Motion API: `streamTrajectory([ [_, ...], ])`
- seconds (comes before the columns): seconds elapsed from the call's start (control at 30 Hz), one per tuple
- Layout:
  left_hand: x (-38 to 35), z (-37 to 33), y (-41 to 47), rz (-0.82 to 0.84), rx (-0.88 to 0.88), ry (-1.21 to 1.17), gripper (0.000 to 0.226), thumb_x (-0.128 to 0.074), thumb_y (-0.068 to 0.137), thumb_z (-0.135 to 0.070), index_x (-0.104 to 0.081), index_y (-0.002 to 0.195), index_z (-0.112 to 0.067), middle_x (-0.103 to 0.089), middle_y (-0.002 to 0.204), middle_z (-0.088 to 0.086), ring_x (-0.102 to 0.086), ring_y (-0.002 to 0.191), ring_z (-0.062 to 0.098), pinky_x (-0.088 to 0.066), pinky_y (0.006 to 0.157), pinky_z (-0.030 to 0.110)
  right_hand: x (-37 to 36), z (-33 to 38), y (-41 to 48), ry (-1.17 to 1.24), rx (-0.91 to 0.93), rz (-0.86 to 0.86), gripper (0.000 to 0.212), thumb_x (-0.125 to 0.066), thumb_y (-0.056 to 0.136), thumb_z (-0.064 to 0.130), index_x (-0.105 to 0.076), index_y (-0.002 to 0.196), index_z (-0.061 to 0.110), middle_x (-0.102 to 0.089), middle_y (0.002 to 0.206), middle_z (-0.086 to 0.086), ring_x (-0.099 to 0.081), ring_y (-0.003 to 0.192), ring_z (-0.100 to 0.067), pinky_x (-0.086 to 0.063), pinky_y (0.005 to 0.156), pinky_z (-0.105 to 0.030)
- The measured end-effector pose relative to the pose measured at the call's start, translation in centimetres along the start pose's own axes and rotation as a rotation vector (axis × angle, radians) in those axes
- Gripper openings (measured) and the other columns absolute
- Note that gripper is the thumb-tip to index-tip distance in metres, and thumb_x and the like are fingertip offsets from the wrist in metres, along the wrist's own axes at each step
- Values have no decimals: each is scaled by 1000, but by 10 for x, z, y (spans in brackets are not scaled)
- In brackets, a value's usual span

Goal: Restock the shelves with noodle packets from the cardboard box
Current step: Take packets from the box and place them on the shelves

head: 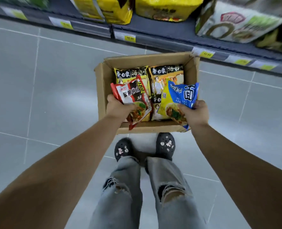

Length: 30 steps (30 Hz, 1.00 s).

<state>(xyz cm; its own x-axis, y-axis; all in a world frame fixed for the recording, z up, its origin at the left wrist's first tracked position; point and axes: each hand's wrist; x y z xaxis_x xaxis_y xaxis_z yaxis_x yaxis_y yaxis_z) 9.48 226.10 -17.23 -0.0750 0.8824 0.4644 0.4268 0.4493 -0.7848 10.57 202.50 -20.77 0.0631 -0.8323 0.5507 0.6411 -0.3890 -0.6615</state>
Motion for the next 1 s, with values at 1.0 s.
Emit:
streamTrajectory([
  [1.0,23,-275,-530,424,-993,130,28,-73,80,-22,-62,104,-13,-60,85,-5,-55,68,3,-41,51,16,462,83,-332,920,200,-559,42,-78,72,31,-60,102,7,-69,101,-12,-68,90,-24,-56,85,-45],
])
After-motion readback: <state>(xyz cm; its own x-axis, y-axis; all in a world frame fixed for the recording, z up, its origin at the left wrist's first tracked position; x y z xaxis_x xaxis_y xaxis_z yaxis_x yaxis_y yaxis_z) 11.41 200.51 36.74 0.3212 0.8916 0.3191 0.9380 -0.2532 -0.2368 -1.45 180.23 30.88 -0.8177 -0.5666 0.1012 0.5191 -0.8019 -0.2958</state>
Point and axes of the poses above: each hand's wrist, its own y-axis towards the middle knuckle, its own x-axis out of the back of the hand, z = x × y
